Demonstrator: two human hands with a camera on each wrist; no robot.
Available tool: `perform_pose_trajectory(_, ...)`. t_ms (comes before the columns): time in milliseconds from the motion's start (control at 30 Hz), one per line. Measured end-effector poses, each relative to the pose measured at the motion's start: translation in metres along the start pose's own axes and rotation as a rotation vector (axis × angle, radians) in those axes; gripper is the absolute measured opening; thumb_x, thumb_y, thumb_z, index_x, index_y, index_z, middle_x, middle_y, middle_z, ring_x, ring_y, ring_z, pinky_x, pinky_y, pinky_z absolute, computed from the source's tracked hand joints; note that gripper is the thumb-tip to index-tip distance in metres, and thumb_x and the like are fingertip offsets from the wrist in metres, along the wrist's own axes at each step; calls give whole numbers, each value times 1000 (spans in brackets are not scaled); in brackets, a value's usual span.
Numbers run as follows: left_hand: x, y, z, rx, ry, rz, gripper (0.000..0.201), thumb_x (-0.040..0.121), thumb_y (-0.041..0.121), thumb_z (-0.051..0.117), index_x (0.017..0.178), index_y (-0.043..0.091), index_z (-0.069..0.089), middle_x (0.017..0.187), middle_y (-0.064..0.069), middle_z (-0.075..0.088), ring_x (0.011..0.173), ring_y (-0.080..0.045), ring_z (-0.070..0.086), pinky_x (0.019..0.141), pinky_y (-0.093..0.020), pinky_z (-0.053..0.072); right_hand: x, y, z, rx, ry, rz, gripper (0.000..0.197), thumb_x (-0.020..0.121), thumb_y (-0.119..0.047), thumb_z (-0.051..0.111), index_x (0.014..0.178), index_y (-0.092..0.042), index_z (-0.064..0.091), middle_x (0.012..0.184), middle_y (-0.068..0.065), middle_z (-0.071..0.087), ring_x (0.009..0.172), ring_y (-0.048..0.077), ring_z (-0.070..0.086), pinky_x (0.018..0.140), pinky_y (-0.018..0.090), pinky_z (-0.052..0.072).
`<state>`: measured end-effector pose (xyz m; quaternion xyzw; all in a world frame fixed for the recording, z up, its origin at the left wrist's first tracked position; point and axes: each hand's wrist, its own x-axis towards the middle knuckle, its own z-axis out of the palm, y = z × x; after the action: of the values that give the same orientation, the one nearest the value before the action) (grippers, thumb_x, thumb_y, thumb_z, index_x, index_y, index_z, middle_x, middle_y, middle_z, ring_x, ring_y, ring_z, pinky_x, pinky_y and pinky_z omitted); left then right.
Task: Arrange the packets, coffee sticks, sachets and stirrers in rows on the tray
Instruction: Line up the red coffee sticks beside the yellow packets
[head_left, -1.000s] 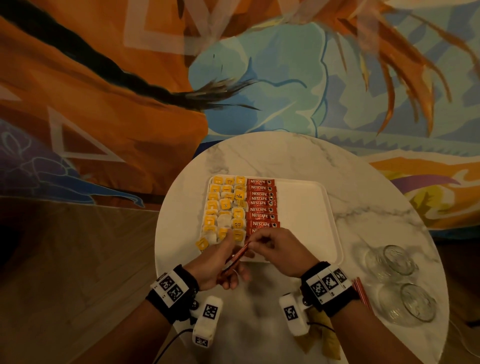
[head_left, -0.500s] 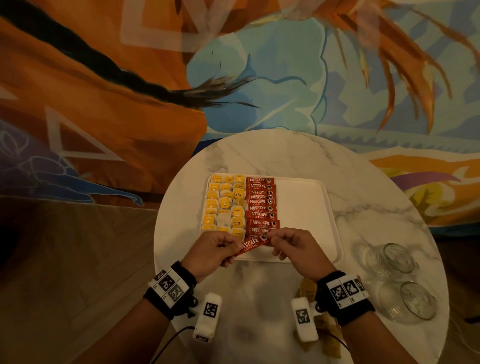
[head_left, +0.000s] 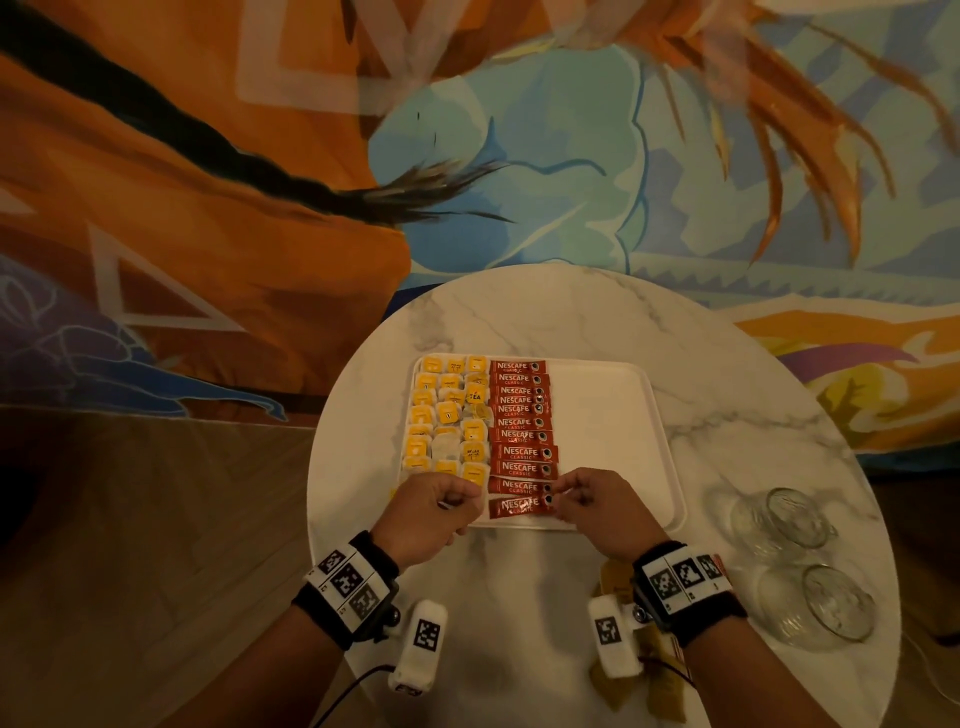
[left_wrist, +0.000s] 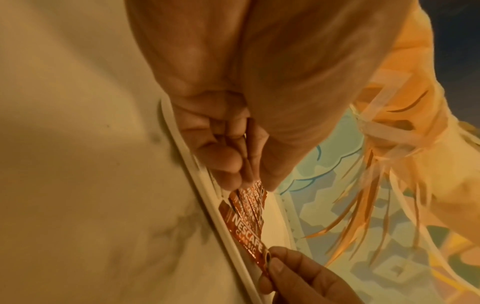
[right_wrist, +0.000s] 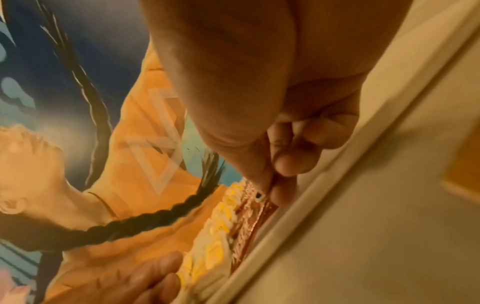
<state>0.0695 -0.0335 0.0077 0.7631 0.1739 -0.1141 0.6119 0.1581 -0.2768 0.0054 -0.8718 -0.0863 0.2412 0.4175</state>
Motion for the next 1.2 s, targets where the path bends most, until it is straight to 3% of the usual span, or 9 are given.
perform_pose_trajectory(133,2,-3,3,132,-5,56,13,90,17,73,103,16,73,87,2,70,59,0,63,54,-14,48,3,6,3,-163,60,17,4,87,-26,73,88,-27,70,70,-3,70,70,10,67,69,27,55)
perform_pose_trajectory(233,8,-2,4,240,-6,99,12,88,20,75,100,20,74,86,5,70,66,-1,64,64,-18,54,4,4,5,-255,92,-3,7,85,-32,75,87,-28,68,69,-10,64,68,5,60,66,23,50)
perform_pose_trajectory(300,13,0,6,350,-10,139,16,87,22,75,102,17,76,90,7,71,75,-1,63,71,-10,50,5,3,5,-290,95,-3,9,85,-34,74,91,-30,68,74,-12,65,72,4,62,68,24,53)
perform_pose_trajectory(400,21,5,10,464,-14,179,18,88,23,73,104,15,77,94,8,71,80,0,60,64,0,40,7,0,3,-321,90,-23,12,85,-35,74,95,-31,69,84,-12,68,78,4,64,73,28,56)
perform_pose_trajectory(533,28,8,18,512,-72,168,17,89,24,71,103,17,78,95,10,72,79,1,63,67,-5,45,9,-5,8,-388,25,-81,21,87,-35,73,108,-32,71,98,-11,69,87,8,63,83,30,54)
perform_pose_trajectory(633,33,8,21,566,-98,169,13,88,27,70,92,20,79,90,8,75,79,-5,67,76,-26,56,13,-11,10,-439,13,-111,24,90,-33,70,113,-30,72,110,-7,69,96,11,62,90,31,52)
perform_pose_trajectory(800,34,7,24,583,-105,173,14,88,29,68,89,20,79,88,7,75,79,-8,67,78,-31,58,18,-16,7,-467,0,-106,23,92,-31,68,114,-28,72,112,-4,68,101,14,62,92,33,51)
perform_pose_trajectory(1000,32,11,22,566,-79,208,14,90,25,68,92,19,80,92,8,74,81,-6,67,77,-25,56,18,-21,1,-403,4,-132,21,92,-27,67,112,-23,73,111,-2,68,98,14,61,92,34,51)
perform_pose_trajectory(1200,25,20,26,509,-87,264,9,90,27,69,95,22,75,88,17,66,78,5,60,68,-11,43,4,-25,-31,-336,50,-184,17,93,-29,67,109,-29,72,92,-15,66,85,2,60,81,25,49)
